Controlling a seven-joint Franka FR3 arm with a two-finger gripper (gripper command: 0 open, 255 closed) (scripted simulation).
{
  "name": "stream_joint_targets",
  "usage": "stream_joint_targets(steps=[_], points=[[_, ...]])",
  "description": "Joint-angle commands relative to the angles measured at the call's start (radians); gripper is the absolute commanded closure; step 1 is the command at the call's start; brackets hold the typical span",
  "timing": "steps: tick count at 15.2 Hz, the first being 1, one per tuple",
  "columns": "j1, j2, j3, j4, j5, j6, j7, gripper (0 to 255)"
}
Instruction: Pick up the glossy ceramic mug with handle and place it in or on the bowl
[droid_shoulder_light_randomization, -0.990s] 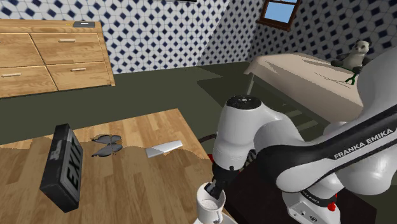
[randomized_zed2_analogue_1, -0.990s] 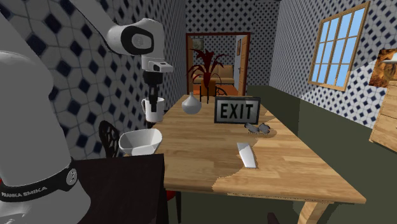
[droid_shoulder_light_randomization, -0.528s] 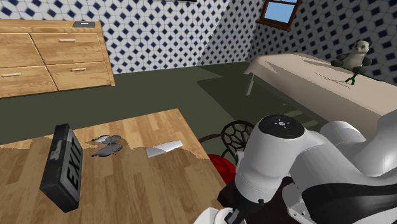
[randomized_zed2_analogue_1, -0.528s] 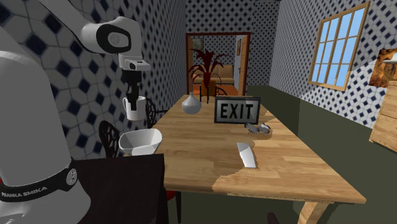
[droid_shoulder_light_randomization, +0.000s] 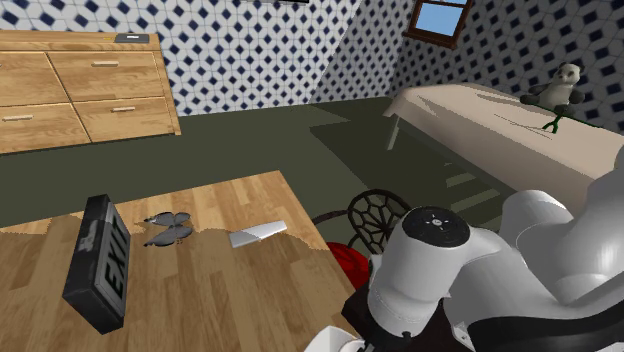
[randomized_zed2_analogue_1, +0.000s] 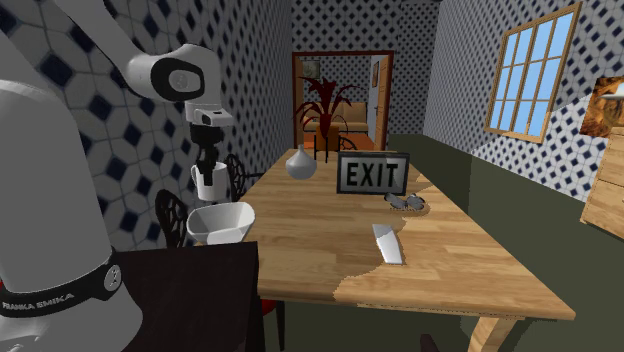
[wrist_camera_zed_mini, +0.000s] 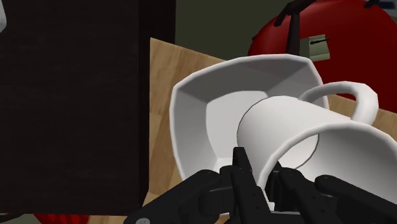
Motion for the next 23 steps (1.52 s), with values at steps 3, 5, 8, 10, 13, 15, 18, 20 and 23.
stream_joint_targets(steps=[3, 5, 8, 10, 13, 15, 18, 20, 23], points=[[-0.011, 0.067, 0.025, -0.016, -0.002, 0.083, 0.002, 255], [-0.02, 0.104, 0.038, -0.023, -0.008, 0.126, 0.005, 255], [-0.035, 0.164, 0.057, -0.03, -0.025, 0.191, 0.014, 255], [-0.047, 0.206, 0.069, -0.034, -0.042, 0.236, 0.025, 255], [-0.047, 0.206, 0.069, -0.034, -0.043, 0.236, 0.025, 255], [-0.047, 0.206, 0.069, -0.034, -0.043, 0.236, 0.025, 255], [-0.047, 0.206, 0.069, -0.034, -0.043, 0.236, 0.025, 0], [-0.047, 0.206, 0.069, -0.034, -0.043, 0.236, 0.025, 0], [-0.047, 0.206, 0.069, -0.034, -0.043, 0.236, 0.025, 0]])
